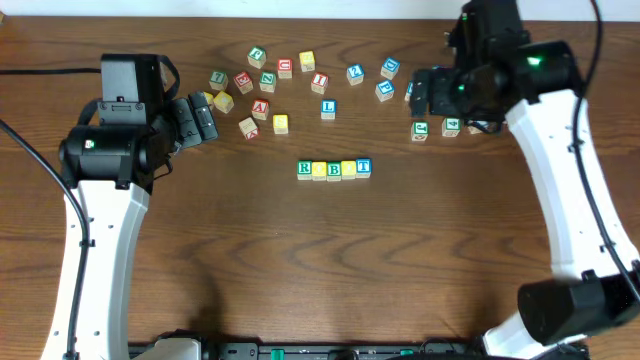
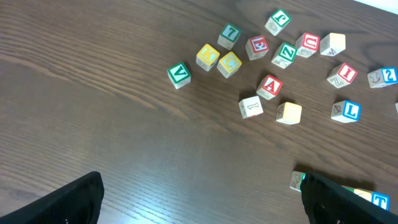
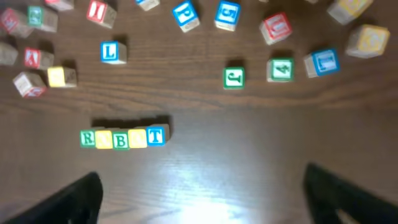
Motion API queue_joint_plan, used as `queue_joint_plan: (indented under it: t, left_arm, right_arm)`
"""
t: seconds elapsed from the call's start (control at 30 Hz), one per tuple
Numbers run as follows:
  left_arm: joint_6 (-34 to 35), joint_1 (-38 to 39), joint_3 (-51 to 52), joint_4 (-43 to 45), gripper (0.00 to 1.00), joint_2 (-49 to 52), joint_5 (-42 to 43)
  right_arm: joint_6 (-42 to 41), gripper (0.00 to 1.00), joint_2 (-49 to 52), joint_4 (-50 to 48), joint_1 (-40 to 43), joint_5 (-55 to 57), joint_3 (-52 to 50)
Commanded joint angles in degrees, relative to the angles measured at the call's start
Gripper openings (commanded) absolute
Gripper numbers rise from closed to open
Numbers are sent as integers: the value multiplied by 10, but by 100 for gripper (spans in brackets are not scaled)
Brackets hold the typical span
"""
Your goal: Spell out ROBOT
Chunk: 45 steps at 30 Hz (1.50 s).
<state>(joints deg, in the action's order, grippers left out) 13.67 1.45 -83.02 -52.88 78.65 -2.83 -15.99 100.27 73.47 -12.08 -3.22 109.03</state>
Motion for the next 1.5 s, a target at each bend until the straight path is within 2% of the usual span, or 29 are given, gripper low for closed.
queue_joint_plan:
  t: [0.0,0.9,1.03,1.3,1.47]
  left_arm:
    - [-1,-1,-11,-3,99,0,-9]
    - [-1,-1,-11,-3,100,0,-9]
    - [-1,-1,-11,-3,100,0,-9]
    - [-1,-1,-11,-3,100,0,-9]
    - [-1,-1,-11,-3,100,0,-9]
  right_arm:
    - [4,99,-34,10,18,3,8]
    - [4,99,-55,49,22,2,8]
    - [30,99,-55,42,23,-10,8]
    - [123,99,-105,-26,23,-10,-6]
    - [166,99,-205,-143,38,-9,-127]
